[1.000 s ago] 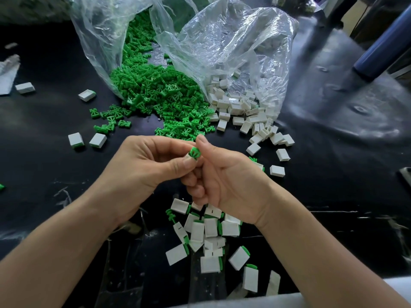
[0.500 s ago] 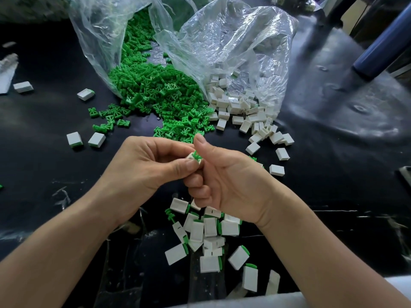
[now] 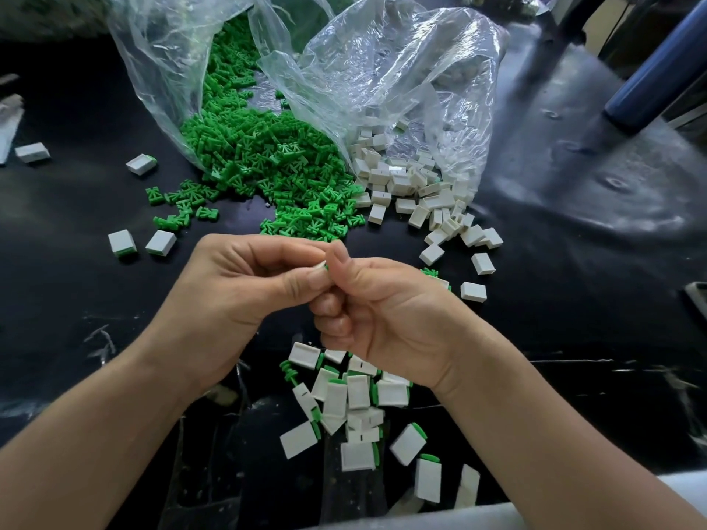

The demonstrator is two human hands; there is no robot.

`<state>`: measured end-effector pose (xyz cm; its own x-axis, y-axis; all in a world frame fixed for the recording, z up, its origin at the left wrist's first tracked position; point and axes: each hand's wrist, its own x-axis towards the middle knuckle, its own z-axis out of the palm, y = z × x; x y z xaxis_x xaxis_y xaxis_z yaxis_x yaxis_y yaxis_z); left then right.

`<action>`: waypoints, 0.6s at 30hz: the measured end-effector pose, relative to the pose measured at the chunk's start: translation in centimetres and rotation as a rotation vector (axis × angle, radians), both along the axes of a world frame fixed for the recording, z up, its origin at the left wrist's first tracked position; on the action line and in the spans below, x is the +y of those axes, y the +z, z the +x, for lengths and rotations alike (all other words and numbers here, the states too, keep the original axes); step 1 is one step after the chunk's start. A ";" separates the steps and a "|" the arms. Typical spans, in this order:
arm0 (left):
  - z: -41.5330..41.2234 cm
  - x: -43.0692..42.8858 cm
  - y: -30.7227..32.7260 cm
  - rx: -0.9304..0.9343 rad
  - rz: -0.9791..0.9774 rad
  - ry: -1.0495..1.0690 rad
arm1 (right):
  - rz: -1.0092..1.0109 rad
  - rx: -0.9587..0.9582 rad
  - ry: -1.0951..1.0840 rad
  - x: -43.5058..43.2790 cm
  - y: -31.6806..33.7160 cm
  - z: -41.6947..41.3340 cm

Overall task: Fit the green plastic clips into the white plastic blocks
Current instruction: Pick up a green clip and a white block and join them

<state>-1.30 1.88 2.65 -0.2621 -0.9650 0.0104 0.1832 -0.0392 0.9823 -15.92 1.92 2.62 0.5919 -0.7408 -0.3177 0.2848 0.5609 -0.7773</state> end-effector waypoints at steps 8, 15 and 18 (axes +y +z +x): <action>0.1 0.0 0.3 -0.016 0.026 -0.030 | 0.051 0.007 0.050 -0.6 0.3 -0.1; 0.2 -0.1 0.2 0.015 0.071 -0.024 | -0.084 0.186 0.007 -0.5 0.4 -0.1; 0.2 -0.1 -0.1 0.008 0.075 -0.044 | -0.192 0.289 -0.014 -0.4 0.2 -0.2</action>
